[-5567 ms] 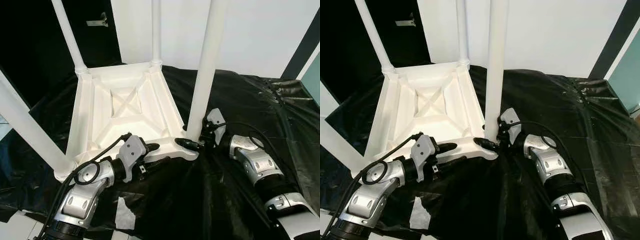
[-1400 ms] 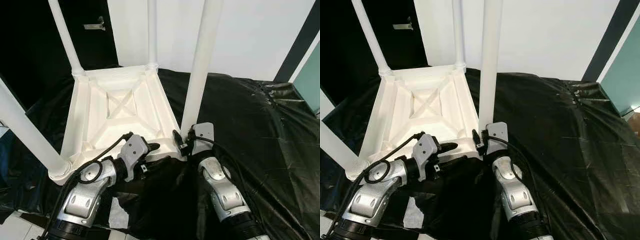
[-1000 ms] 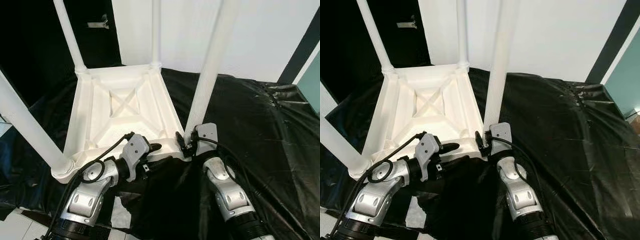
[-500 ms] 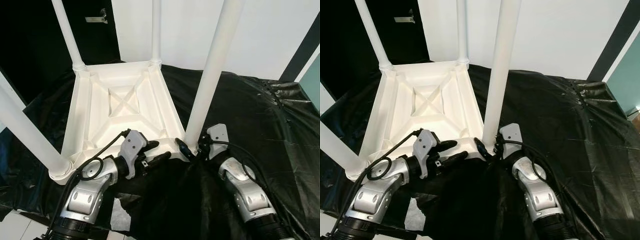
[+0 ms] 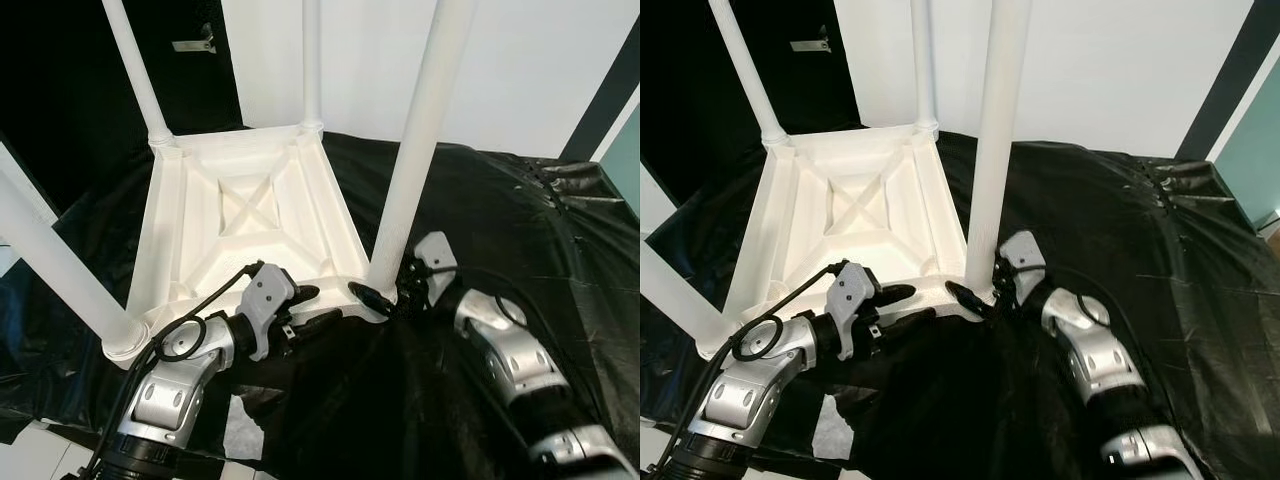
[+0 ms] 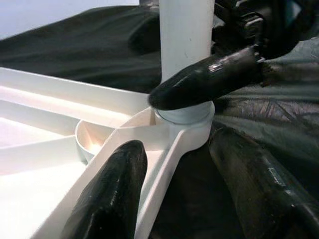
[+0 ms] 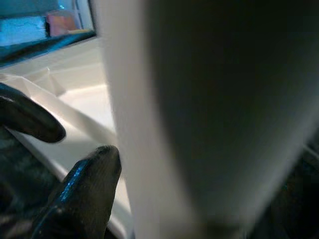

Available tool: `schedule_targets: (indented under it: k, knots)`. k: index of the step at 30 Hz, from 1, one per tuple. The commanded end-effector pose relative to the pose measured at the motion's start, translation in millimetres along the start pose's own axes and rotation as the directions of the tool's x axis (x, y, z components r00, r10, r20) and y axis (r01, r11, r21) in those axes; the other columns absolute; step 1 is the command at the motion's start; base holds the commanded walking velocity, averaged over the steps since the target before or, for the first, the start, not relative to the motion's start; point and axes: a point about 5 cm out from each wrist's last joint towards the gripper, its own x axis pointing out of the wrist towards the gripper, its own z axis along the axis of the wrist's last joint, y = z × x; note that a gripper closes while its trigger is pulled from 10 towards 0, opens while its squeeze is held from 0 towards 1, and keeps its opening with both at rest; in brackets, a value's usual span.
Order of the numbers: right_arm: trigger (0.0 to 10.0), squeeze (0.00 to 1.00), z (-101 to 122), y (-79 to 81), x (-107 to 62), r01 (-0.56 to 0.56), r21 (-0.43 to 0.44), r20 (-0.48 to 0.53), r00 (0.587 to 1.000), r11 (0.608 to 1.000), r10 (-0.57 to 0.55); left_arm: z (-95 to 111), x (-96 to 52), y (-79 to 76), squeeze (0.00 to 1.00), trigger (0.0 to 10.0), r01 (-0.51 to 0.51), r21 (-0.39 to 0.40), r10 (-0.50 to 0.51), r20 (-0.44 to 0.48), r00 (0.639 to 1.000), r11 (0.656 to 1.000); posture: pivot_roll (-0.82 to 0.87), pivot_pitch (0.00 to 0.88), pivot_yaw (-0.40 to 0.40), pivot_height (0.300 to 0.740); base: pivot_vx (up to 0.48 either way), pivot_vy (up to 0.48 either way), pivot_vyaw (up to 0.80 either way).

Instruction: Building children table

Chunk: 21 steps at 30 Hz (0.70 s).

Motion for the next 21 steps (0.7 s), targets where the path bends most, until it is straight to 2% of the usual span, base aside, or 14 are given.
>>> schedule_targets:
  k: [1, 2, 3, 4, 5, 13, 14, 15, 16, 17, 19, 20, 21]
  knots:
    - [10.0, 0.0, -3.7, 2.4, 3.4, -0.031, -0.002, -0.012, 0.999, 1.0, 0.031, -1.9, -0.6, 1.1, 0.0, 10.0, -0.005, 0.007, 0.005, -0.012, 1.0, 1.0, 0.03, 0.0, -0.013, 0.74, 0.0, 0.0, 0.0]
    - [10.0, 0.0, -3.7, 2.4, 3.4, -0.031, -0.002, -0.012, 0.999, 1.0, 0.031, -1.9, -0.6, 1.1, 0.0, 10.0, -0.005, 0.007, 0.005, -0.012, 1.0, 1.0, 0.03, 0.0, -0.013, 0.74, 0.0, 0.0, 0.0]
    - [4.4, 0.0, -3.3, 1.7, 5.2, -0.044, -0.005, -0.012, 0.999, 0.999, 0.043, -2.2, -1.0, 1.2, 0.0, 10.0, -0.006, 0.006, 0.006, -0.012, 1.0, 1.0, 0.03, 0.0, -0.013, 0.74, 0.0, 0.0, 0.0]
    - [0.1, 0.0, -3.3, 1.3, 6.4, -0.057, -0.011, -0.013, 0.998, 0.998, 0.057, -2.7, -1.8, 1.0, 0.0, 10.0, -0.008, 0.008, 0.008, -0.016, 1.0, 1.0, 0.04, 0.0, -0.021, 0.74, 0.0, 0.0, 0.0]
    - [0.0, 0.0, -4.4, 0.9, 6.9, -0.072, -0.012, -0.017, 0.997, 0.997, 0.071, -3.1, -2.7, 0.8, 0.0, 10.0, -0.01, 0.009, 0.01, -0.018, 1.0, 1.0, 0.05, 0.0, -0.028, 0.74, 0.0, 0.0, 0.0]
    - [0.0, 0.0, -10.8, 1.3, 5.4, -0.081, 0.01, -0.032, 0.996, 0.997, 0.081, -4.4, -6.6, 1.0, 0.0, 10.0, -0.039, 0.005, 0.039, -0.018, 0.999, 0.999, 0.07, 0.0, -0.044, 0.74, 0.0, 0.0, 0.0]
    - [2.1, 0.0, -13.3, 0.3, 5.0, -0.053, 0.023, -0.042, 0.998, 0.998, 0.053, -4.7, -7.0, -0.3, 0.0, 10.0, -0.038, 0.003, 0.038, -0.015, 0.999, 0.999, 0.07, 0.0, -0.048, 0.74, 0.0, 0.0, 0.0]
    - [2.1, 0.0, -13.3, 0.3, 5.0, -0.053, 0.023, -0.042, 0.998, 0.998, 0.053, -4.7, -7.0, -0.3, 0.0, 10.0, -0.038, 0.003, 0.038, -0.015, 0.999, 0.999, 0.07, 0.0, -0.048, 0.74, 0.0, 0.0, 0.0]
    - [6.6, 0.0, -14.5, -0.4, 4.8, -0.024, 0.02, -0.052, 0.998, 1.0, 0.025, -4.9, -7.2, -1.0, 0.0, 10.0, -0.036, 0.002, 0.036, -0.016, 0.999, 0.999, 0.07, 0.0, -0.048, 0.74, 0.0, 0.0, 0.0]
    - [10.0, 0.0, -17.1, -1.1, 4.8, 0.017, 0.022, -0.073, 0.997, 1.0, -0.016, -5.2, -7.3, -1.6, 0.0, 10.0, -0.034, 0.003, 0.034, -0.017, 0.999, 0.999, 0.07, 0.0, -0.046, 0.74, 0.0, 0.0, 0.0]
    - [10.0, 0.0, -18.7, -1.6, 4.7, 0.045, 0.022, -0.087, 0.995, 0.999, -0.043, -5.4, -7.4, -1.9, 0.0, 10.0, -0.032, 0.003, 0.032, -0.017, 0.999, 0.999, 0.07, 0.0, -0.045, 0.74, 0.0, 0.0, 0.0]
    - [10.0, 0.0, -22.1, -0.6, 4.1, 0.11, 0.029, -0.095, 0.99, 0.994, -0.107, -5.7, -7.1, -2.7, 0.0, 10.0, -0.027, 0.002, 0.027, -0.018, 0.999, 1.0, 0.06, 0.0, -0.043, 0.74, 0.0, 0.0, 0.0]
    - [10.0, 0.0, -22.1, -0.6, 4.1, 0.11, 0.029, -0.095, 0.99, 0.994, -0.107, -5.7, -7.1, -2.7, 0.0, 10.0, -0.027, 0.002, 0.027, -0.018, 0.999, 1.0, 0.06, 0.0, -0.043, 0.74, 0.0, 0.0, 0.0]
